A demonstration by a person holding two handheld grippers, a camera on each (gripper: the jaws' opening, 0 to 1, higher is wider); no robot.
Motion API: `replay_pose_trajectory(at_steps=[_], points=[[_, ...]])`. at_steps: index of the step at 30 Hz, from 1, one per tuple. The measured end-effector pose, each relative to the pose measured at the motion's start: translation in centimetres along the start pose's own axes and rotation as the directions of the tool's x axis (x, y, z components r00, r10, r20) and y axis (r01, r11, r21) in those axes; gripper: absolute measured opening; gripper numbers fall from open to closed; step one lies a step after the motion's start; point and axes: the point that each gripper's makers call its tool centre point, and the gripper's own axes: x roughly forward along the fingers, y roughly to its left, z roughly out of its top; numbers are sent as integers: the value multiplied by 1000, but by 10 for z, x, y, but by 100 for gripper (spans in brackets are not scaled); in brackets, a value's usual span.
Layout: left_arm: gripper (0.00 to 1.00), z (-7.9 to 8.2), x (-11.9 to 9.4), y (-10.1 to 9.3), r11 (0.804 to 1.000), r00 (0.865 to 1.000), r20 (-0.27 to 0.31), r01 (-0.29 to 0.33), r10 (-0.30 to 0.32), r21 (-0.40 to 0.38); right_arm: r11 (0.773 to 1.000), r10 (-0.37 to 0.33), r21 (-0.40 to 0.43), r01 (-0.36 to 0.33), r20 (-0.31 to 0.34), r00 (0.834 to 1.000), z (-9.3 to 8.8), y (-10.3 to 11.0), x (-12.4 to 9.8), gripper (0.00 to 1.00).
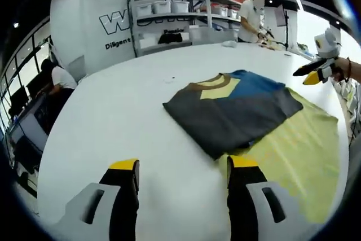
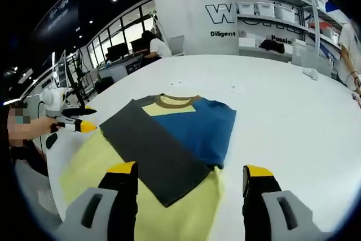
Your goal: Fold the garment on the visible template until the final outline fits inside the template.
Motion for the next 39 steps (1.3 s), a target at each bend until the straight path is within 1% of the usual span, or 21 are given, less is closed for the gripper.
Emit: replay_pose_trajectory(at_steps=[3, 5, 9, 12, 14, 17, 19, 21, 22, 23, 25, 28, 29, 30, 31, 32, 33, 35, 36, 38, 39], points=[[54, -2, 3, -2, 1000, 1000, -3, 5, -5, -6, 1000, -8, -16, 8, -9, 1000, -1, 0, 6, 67], [52, -4, 6, -3, 1000, 1000, -8, 5, -5, -1, 1000, -15, -19, 15, -10, 1000, -1, -2, 11, 65], [45, -4, 13, -14, 999, 999, -6, 36, -36, -12, 1000, -23, 10, 23, -9, 1000, -4, -8, 21, 59], [39, -3, 17, -20, 999, 999, 0, 46, -46, -24, 999, -31, 34, 31, -2, 1000, -4, -13, 28, 52], [36, -3, 19, -22, 998, 998, 3, 56, -56, -33, 998, -45, 39, 45, -4, 999, -5, -17, 31, 50], [29, -2, 22, -26, 996, 997, 5, 75, -75, -50, 998, -60, 36, 60, -1, 998, -6, -21, 36, 43], [21, -3, 25, -30, 992, 995, 4, 98, -98, -75, 997, -64, 40, 64, 4, 998, -5, -23, 39, 36], [8, -2, 27, -37, 987, 991, 8, 133, -133, -96, 995, -85, 45, 86, -15, 996, -9, -27, 41, 29], [4, -4, 29, -40, 985, 989, 4, 145, -146, -98, 995, -94, 43, 95, -22, 995, -11, -28, 42, 27], [4, -4, 30, -40, 985, 990, 5, 142, -142, -101, 994, -99, 43, 100, -26, 995, -12, -29, 42, 25], [4, -5, 32, -39, 988, 991, 7, 135, -135, -77, 992, -115, 39, 116, -35, 993, -15, -32, 43, 18], [2, -7, 32, -37, 989, 991, -4, 134, -134, -69, 991, -132, 30, 134, -37, 991, -18, -35, 43, 10], [2, -6, 30, -37, 989, 991, -10, 132, -133, -67, 990, -137, 27, 137, -24, 990, -16, -36, 44, 7], [1, -8, 29, -33, 992, 992, -25, 120, -121, -26, 990, -138, 20, 138, -31, 990, -18, -36, 44, 2], [1, -8, 28, -31, 994, 993, -32, 111, -111, -2, 990, -141, 12, 141, -31, 990, -18, -37, 44, 2], [1, -9, 28, -27, 995, 995, -44, 94, -92, 43, 990, -142, 17, 142, -30, 989, -17, -37, 45, 2], [1, -9, 27, -27, 992, 994, -54, 100, -96, 73, 990, -141, 15, 142, -31, 989, -17, -37, 45, 1], [1, -10, 26, -22, 985, 995, -78, 79, -68, 155, 989, -149, -7, 149, -39, 988, -17, -36, 46, 1], [1, -11, 26, -21, 983, 995, -82, 77, -64, 168, 989, -150, -9, 149, -40, 988, -17, -36, 46, 0], [1, -11, 26, -16, 973, 995, -93, 58, -38, 223, 986, -163, -24, 162, -48, 985, -17, -37, 45, 0], [0, -11, 26, -16, 975, 995, -95, 59, -40, 215, 986, -164, -25, 163, -49, 985, -17, -37, 46, 0]])
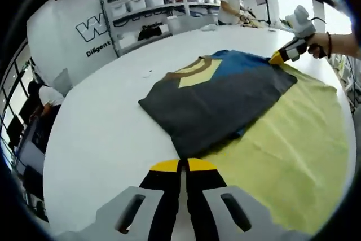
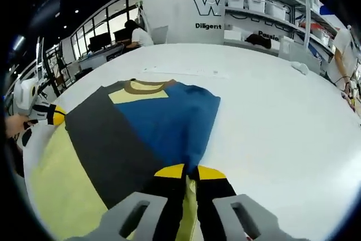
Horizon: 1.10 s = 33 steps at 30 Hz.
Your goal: Fold the garment on the visible template until the final outline fits inside the template.
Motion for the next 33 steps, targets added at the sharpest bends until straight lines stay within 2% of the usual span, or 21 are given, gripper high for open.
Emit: replay_pose_trajectory(at_steps=[4, 6, 10, 17, 25, 29, 33], points=[[0, 1, 0, -1, 1000, 1000, -8, -1, 1, 3, 1000, -6, 1, 6, -7, 1000, -1, -2, -1, 0], [0, 1, 0, -2, 999, 1000, -19, -8, 9, 48, 1000, -7, 9, 7, -10, 1000, -1, -3, -2, 0], [0, 2, -1, -4, 996, 999, -34, -21, 24, 82, 1000, -7, 23, 7, -12, 1000, -2, -4, -2, 0], [1, 0, -5, -3, 995, 996, -42, -75, 77, 61, 999, -14, 40, 14, -18, 1000, -4, -6, -5, 0], [1, 0, -7, -4, 996, 996, -35, -86, 87, 27, 997, -12, 77, 14, -19, 1000, -4, -7, -6, 1], [1, 0, -8, -6, 994, 994, -32, -103, 104, 38, 996, -7, 86, 8, -18, 1000, -4, -7, -7, 8], [1, 1, -8, -7, 994, 994, -29, -107, 107, 12, 992, 34, 124, -40, 53, 998, 9, -2, -12, 20]])
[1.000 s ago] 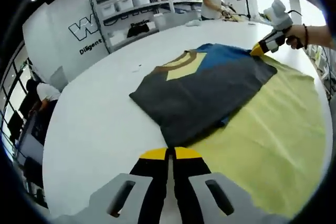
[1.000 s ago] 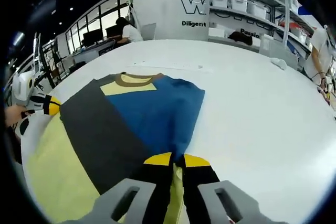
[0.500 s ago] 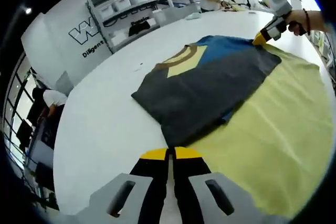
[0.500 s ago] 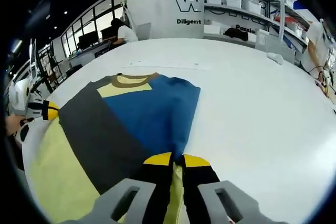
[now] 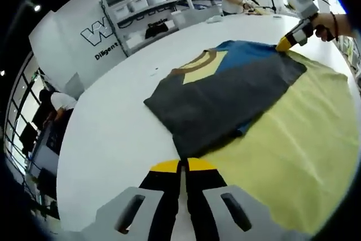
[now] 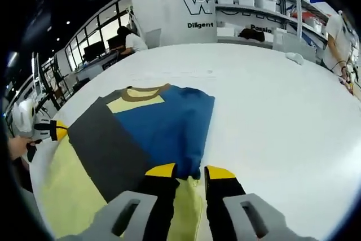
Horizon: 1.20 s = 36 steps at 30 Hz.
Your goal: Fold the garment on the visible template until the final outline fits inside the template.
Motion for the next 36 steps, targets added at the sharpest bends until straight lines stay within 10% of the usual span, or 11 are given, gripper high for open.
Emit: replay_pose_trajectory(at_steps=[14, 36], points=[[1, 0, 0, 1, 993, 1000, -1, 23, -23, -116, 977, 108, -184, -104, 13, 994, 5, 33, -14, 35], [1, 0, 1, 1, 994, 1000, -1, 25, -25, -110, 984, 48, -163, -67, -114, 992, -22, 20, -3, 12]])
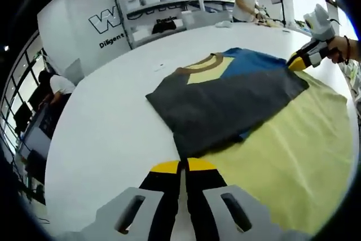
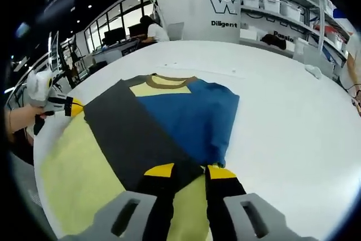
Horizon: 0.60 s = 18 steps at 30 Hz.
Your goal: Fold the garment on the visible template until the final outline fits inside the template.
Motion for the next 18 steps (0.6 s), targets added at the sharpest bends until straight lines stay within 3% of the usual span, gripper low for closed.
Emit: replay_pose_trajectory(at_steps=[8, 18], points=[[1, 0, 0, 0, 1000, 1000, 2, -3, 3, 10, 999, -30, 22, 30, -6, 1000, -2, -5, 0, 0], [1, 1, 0, 0, 1000, 1000, 5, -7, 7, 24, 999, -38, -27, 38, -9, 999, 0, -5, -4, 0]])
